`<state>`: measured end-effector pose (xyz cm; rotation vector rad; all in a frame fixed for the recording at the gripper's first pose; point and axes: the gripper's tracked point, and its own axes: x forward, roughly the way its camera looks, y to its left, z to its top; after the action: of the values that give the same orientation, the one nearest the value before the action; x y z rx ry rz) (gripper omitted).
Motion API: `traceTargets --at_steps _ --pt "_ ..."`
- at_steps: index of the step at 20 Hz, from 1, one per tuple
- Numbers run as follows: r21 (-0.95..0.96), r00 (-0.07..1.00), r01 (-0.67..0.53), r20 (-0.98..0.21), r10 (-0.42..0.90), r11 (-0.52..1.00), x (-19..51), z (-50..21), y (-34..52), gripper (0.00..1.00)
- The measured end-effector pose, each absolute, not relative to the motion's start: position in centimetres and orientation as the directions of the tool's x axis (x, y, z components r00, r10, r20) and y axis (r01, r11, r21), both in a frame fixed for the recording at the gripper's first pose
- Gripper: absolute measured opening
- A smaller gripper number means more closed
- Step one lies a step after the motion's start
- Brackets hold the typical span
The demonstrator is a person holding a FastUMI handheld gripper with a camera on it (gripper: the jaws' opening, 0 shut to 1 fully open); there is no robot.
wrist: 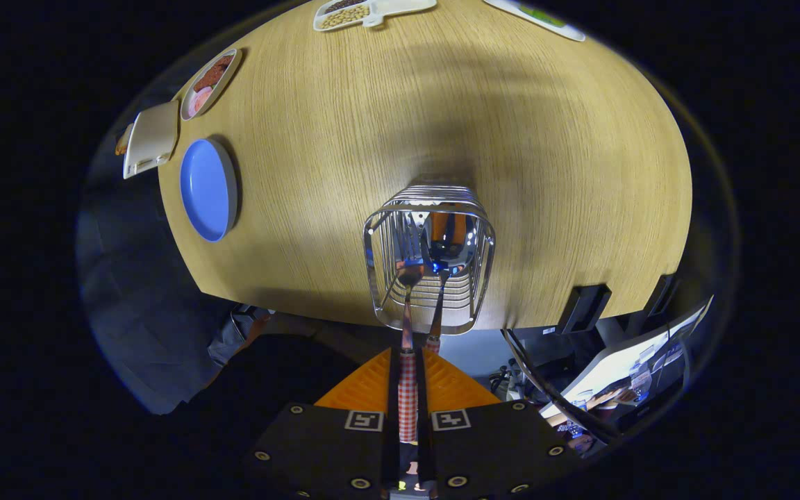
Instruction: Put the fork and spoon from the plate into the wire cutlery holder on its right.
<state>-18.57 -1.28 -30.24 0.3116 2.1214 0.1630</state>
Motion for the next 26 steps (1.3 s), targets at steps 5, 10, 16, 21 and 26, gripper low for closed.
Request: traceTargets --at_steps 5,10,16,21,26 --pt "0.246 -0.45 0.163 -0.843 0.294 0.956 -17.2 -29.2 -1.4 0.19" --pt "0.27 -0.295 0.167 -0.904 0.309 0.948 -14.4 -27.0 -1.0 0.22" --pt "0.337 0.051 0.205 -0.941 0.334 0.919 -10.1 -23.9 -0.5 0.45" --pt "0.302 0.322 0.156 -0.916 0.241 0.94 -9.1 -21.0 -0.8 0.66" --pt "0.198 0.618 0.11 -0.781 0.089 0.974 -6.9 -17.6 -2.0 0.76"
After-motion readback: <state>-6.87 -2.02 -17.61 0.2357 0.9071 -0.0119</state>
